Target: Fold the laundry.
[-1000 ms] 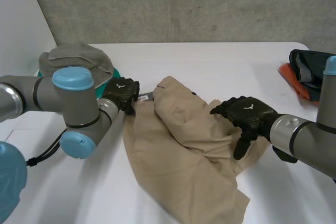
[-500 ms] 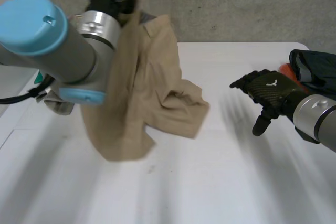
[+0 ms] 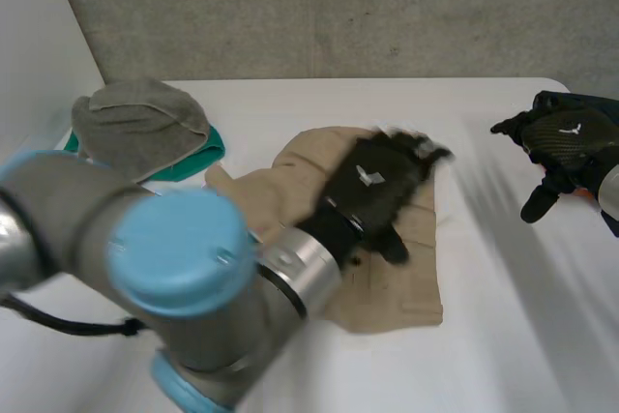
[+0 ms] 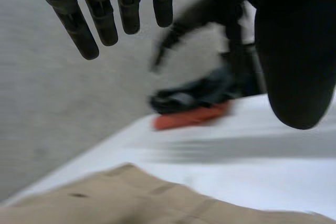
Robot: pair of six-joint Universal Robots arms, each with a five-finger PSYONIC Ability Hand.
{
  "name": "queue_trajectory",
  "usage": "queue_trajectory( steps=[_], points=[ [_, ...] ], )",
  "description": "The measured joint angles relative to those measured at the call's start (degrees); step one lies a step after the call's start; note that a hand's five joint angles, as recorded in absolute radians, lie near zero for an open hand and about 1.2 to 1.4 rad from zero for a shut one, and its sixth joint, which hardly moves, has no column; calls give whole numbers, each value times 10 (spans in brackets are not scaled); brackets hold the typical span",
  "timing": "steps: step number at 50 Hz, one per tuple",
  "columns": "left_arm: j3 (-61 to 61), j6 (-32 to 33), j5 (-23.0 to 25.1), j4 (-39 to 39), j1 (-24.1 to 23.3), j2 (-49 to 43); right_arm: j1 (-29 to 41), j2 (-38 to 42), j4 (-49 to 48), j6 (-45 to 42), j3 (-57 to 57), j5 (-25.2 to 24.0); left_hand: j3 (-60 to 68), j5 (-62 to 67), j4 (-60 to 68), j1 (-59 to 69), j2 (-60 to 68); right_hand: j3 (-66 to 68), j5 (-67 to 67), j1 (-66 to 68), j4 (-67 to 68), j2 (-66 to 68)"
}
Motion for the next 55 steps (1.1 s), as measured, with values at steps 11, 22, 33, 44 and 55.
queue_trajectory(
  steps=[11, 22, 33, 44, 55],
  points=[
    [-129, 46, -34, -37, 154, 171, 79, -21, 26, 21, 64, 4, 0, 2, 0, 2, 0, 0, 0, 0, 0, 0],
    [-195, 156, 4, -81, 299, 147, 193, -2, -36, 63, 165, 26, 1, 2, 1, 2, 1, 1, 0, 0, 1, 1],
    [-167, 201, 95, -43, 327, 18, 270, 72, -190, 43, 202, 142, 183, 194, 188, 217, 191, 102, 103, 98, 105, 95],
    [-157, 196, 64, 33, 306, 13, 270, 108, -248, 16, 191, 149, 531, 519, 540, 521, 533, 555, 541, 496, 564, 551],
    [-144, 146, 34, 36, 289, 222, 257, -42, -174, -38, 96, 146, 532, 519, 540, 521, 535, 555, 550, 510, 568, 551]
  ],
)
